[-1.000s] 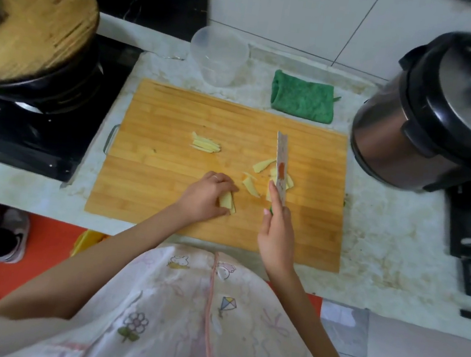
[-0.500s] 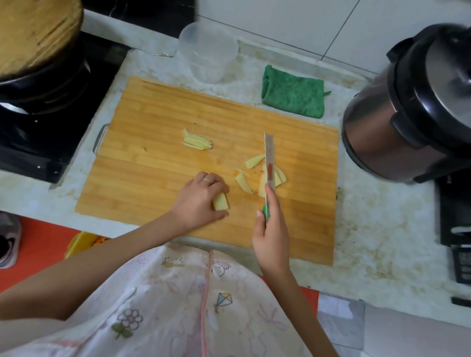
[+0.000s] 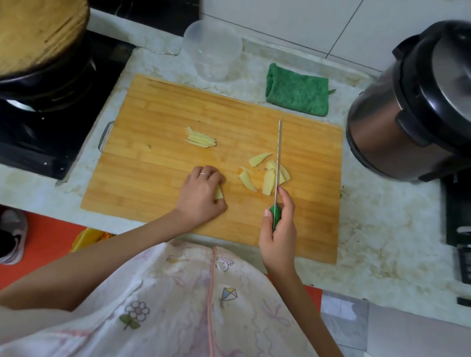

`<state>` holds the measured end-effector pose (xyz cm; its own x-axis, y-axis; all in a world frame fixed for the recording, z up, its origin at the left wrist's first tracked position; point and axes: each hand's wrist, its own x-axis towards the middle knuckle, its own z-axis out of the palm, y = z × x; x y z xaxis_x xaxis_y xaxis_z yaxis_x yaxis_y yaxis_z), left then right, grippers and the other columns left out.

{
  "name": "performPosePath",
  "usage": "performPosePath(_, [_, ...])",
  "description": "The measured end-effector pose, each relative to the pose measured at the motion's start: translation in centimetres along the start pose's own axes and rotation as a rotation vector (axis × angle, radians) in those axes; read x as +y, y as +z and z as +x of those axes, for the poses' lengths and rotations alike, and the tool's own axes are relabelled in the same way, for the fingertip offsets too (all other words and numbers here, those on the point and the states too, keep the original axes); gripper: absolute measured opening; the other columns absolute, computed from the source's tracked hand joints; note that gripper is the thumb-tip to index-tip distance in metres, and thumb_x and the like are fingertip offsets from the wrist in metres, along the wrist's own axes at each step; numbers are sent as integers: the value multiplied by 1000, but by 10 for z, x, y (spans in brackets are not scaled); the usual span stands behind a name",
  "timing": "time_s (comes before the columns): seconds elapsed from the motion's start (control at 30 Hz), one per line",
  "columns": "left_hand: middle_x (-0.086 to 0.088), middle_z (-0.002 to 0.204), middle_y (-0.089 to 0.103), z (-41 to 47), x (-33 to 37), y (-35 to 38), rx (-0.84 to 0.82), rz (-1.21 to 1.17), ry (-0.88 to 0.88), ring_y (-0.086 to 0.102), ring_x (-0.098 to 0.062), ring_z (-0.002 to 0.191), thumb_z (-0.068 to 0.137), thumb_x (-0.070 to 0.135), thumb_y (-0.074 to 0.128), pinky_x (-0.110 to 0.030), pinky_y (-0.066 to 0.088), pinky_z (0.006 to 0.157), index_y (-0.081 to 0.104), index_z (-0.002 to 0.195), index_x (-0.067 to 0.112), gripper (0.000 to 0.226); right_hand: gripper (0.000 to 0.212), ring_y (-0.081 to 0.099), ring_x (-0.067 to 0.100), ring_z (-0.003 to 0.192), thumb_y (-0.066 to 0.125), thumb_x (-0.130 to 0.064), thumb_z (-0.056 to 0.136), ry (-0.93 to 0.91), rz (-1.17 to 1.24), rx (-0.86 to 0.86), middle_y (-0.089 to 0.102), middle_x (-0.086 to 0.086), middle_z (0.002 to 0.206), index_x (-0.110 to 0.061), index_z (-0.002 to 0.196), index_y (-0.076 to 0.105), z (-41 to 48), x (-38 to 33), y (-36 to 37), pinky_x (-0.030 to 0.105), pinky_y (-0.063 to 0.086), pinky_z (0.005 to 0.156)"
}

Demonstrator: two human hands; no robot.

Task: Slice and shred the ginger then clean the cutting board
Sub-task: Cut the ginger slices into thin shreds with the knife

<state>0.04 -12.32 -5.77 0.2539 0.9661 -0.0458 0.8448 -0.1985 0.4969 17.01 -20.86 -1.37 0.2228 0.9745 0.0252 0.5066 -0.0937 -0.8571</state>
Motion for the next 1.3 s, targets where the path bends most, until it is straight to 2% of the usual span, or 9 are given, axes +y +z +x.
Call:
performPosePath(0.17, [-8,139,46,-2,-6,-7,-49,12,-28,39,-32,127,69,34,75,-44,34,98,57,125,19,61,46,45,3,55,44,-14,98,29,-8,-35,45,-18,75,-18,142,33,0,-2,-2,12,33,51])
performPosePath(0.3, [-3,152,34,-4,-27,-18,-149,52,195,26,-27,141,72,30,75,-49,31,103,54,132,23,64,47,39,8,52,50,-14,96,62,-2,-134,43,2,65,-22,139,33,0,0,-1,23,31,49])
performPosePath(0.4, [-1,142,50,-3,-37,-26,-214,173,457,43,-24,134,67,18,81,-49,41,96,59,127,22,64,44,42,8,53,53,-22,95,107,-25,-218,52,12,71,-25,136,36,-1,4,3,30,35,51])
performPosePath(0.47, [-2,133,58,1,-38,-29,-234,204,533,52,-26,126,61,13,84,-48,46,88,63,122,19,64,40,44,6,53,52,-22,96,116,-25,-273,54,5,69,-23,134,40,-2,5,5,25,34,52])
performPosePath(0.57, [-4,132,57,10,-35,-37,-240,153,504,50,-27,127,64,13,82,-46,45,92,61,125,17,65,41,52,-5,64,52,-21,96,130,-23,-344,59,-15,86,-21,136,43,-2,4,9,13,37,59])
performPosePath(0.7, [-5,121,64,14,-36,-41,-177,89,455,60,-28,113,59,9,84,-43,51,83,68,113,16,57,42,53,-5,101,51,-20,97,162,-26,-411,56,-18,113,-18,138,45,1,0,11,5,39,81])
performPosePath(0.9, [-2,108,70,11,-44,-29,-69,30,485,67,-25,99,62,1,82,-36,58,63,73,90,14,33,40,63,15,98,51,-22,96,131,-95,-459,67,-3,109,-20,136,48,6,-5,17,33,49,86])
performPosePath(1.13, [-1,111,68,9,-48,-22,-72,-6,423,67,-22,100,63,12,85,-37,58,63,74,92,15,31,43,59,13,109,51,-23,96,154,-82,-467,63,-2,121,-15,138,46,7,-5,18,30,46,93])
performPosePath(1.3, [-2,115,68,3,-54,-11,-17,-42,386,67,-23,105,79,22,62,-40,59,65,72,87,15,15,42,59,11,107,52,-23,96,172,-64,-488,63,-5,118,-16,137,47,9,-7,18,31,47,94])
